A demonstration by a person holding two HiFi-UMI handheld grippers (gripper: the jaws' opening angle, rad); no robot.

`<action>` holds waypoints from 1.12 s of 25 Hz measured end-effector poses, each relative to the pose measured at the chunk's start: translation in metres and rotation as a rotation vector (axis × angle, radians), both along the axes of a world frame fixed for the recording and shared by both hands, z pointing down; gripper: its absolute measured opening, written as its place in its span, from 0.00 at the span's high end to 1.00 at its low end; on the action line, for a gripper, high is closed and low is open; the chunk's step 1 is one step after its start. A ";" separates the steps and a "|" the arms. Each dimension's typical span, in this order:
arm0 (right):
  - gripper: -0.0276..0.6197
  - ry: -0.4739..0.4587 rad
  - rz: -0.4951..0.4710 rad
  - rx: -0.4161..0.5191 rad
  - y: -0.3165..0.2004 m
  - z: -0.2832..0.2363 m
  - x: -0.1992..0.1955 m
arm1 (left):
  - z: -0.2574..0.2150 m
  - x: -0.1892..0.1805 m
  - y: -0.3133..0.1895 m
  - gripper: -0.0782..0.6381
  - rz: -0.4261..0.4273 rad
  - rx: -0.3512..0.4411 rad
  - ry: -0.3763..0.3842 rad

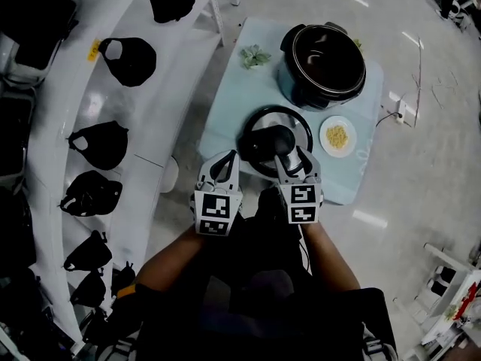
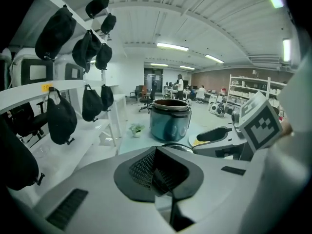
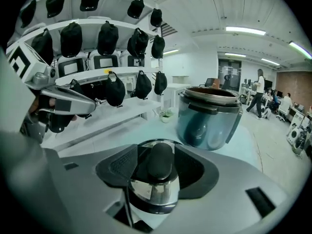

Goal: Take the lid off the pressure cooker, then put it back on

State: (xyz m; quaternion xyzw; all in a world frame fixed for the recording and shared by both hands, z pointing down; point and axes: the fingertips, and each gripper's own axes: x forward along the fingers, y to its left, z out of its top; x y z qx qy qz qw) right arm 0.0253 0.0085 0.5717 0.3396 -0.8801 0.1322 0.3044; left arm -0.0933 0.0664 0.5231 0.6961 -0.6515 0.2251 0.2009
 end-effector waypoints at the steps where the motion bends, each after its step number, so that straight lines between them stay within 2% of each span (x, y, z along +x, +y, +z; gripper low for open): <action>1: 0.56 0.003 -0.002 -0.008 -0.004 0.006 -0.001 | 0.004 0.000 -0.002 0.88 -0.007 -0.012 -0.004; 11: 0.48 0.024 -0.017 -0.025 -0.030 0.058 -0.016 | 0.045 -0.005 -0.018 0.88 -0.059 -0.091 -0.041; 17: 0.47 0.012 -0.014 -0.014 -0.037 0.073 -0.026 | 0.069 -0.008 -0.015 0.88 -0.051 -0.138 -0.053; 28: 0.46 0.060 0.019 -0.049 -0.039 0.100 -0.034 | 0.077 -0.018 -0.020 0.88 -0.054 -0.140 -0.049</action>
